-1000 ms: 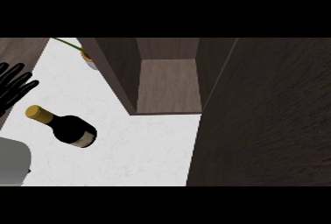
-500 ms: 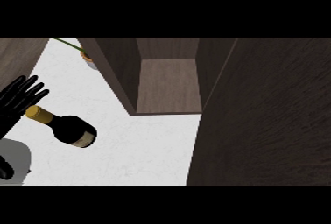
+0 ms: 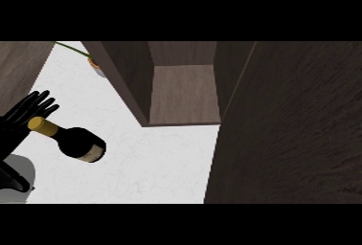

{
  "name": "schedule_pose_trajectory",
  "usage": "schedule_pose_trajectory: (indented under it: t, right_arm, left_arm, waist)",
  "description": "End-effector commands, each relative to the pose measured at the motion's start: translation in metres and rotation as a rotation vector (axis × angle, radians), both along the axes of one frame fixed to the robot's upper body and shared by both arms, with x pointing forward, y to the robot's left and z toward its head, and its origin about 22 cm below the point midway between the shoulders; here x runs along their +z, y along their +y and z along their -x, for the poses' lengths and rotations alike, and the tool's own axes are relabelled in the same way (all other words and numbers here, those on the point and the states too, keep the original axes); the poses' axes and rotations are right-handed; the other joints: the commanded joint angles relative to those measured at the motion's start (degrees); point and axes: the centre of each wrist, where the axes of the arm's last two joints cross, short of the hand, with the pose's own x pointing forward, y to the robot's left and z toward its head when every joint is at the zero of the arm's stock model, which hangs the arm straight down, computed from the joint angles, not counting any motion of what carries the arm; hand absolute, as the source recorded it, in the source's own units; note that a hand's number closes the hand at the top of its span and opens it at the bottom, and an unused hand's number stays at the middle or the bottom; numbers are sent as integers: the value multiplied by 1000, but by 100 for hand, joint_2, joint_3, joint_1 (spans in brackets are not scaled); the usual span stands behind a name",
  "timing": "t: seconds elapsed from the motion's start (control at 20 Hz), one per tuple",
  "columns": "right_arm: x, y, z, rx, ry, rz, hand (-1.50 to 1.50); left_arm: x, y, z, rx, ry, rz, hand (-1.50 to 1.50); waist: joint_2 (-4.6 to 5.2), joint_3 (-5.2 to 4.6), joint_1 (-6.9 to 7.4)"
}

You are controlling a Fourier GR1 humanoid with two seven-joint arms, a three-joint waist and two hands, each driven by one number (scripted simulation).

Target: Pick up the wine, place it into the cabinet and close the cabinet

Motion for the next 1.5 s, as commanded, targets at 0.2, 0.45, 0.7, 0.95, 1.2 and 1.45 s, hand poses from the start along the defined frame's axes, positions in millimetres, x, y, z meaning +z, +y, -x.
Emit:
schedule_pose_trajectory:
  t: [0.2,0.45,0.7,0.95,1.2,1.45]
  right_arm:
    - [20,-17,31,-62,-114,-22,-150]
    - [20,-19,34,-28,-100,-19,-150]
    - [18,-21,36,-28,-101,-16,-150]
    - [14,-12,27,-31,-101,-30,-150]
    - [12,-15,26,-7,-106,5,-150]
    - [15,-15,30,-3,-108,1,-150]
  left_arm:
    - [-44,0,-3,24,62,-3,-150]
    - [-56,16,-2,40,64,17,-150]
    - [-77,-2,-7,55,56,-5,-150]
    - [-82,11,-3,2,125,33,-150]
    - [-101,0,1,-25,184,77,-150]
    - [-111,-20,-6,-44,187,83,-150]
  waist:
    - [42,-70,-57]
    - [55,-72,-82]
    - [55,-72,-115]
    - [52,-76,-95]
    - [68,-73,-122]
    - [55,-81,-151]
